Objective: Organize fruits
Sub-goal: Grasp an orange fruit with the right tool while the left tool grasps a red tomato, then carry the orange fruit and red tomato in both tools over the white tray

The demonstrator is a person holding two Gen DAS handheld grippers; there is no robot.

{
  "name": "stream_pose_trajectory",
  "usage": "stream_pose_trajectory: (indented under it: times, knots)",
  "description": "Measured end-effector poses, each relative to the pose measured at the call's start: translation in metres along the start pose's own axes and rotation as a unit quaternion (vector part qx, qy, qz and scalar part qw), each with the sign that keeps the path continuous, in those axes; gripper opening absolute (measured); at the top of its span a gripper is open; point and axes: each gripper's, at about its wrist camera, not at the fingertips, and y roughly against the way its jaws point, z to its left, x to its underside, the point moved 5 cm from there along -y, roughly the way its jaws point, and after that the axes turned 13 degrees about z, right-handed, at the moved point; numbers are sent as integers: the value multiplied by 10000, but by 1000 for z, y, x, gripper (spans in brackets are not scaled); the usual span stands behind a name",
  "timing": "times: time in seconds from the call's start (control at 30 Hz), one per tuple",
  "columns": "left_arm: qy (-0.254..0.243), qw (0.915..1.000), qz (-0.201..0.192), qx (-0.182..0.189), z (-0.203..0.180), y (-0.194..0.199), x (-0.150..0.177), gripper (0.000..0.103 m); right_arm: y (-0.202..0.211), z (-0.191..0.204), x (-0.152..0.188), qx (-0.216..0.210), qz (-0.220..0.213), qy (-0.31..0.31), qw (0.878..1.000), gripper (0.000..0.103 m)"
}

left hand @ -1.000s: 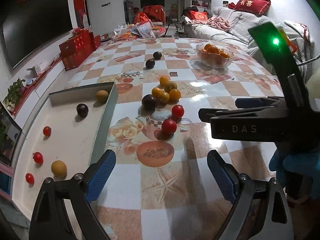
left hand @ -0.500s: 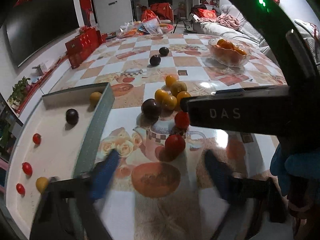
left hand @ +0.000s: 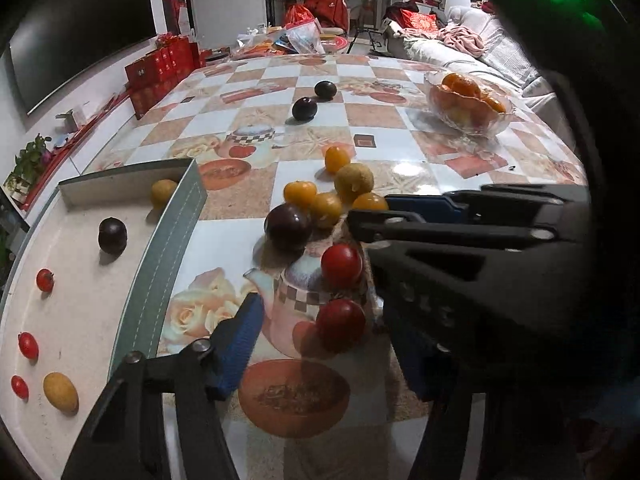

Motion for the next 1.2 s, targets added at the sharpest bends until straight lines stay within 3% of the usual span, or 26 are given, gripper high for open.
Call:
stream_pose_trajectory:
  times: [0.2, 0.27, 0.4, 0.43, 0.67, 0.97, 1.2]
  knots:
    - [-14, 10000, -5, -3, 1, 0, -2, 61, 10, -21, 14, -290, -70, -410, 9987, 23]
    - [-35, 10000, -25, -4, 0, 0, -2, 46, 13, -28, 19, -301, -87, -501, 9983, 23]
    - [-117, 9999, -40, -24, -4, 1, -3, 32, 17, -35, 26, -294, -118, -639, 9975, 23]
    - [-138, 9999, -49, -17, -5, 2, -3, 24, 18, -36, 28, -283, -125, -661, 9973, 23]
    - [-141, 9999, -39, 38, -3, 7, 8, 24, 26, -33, 44, -241, -102, -700, 9972, 23]
    - [-154, 9985, 47, 516, 4, 24, 31, 24, 42, -26, 71, -158, -104, -815, 9965, 23]
    - [-274, 9975, -85, 639, 7, 47, 43, 24, 49, -19, 85, -121, -104, -863, 9961, 23]
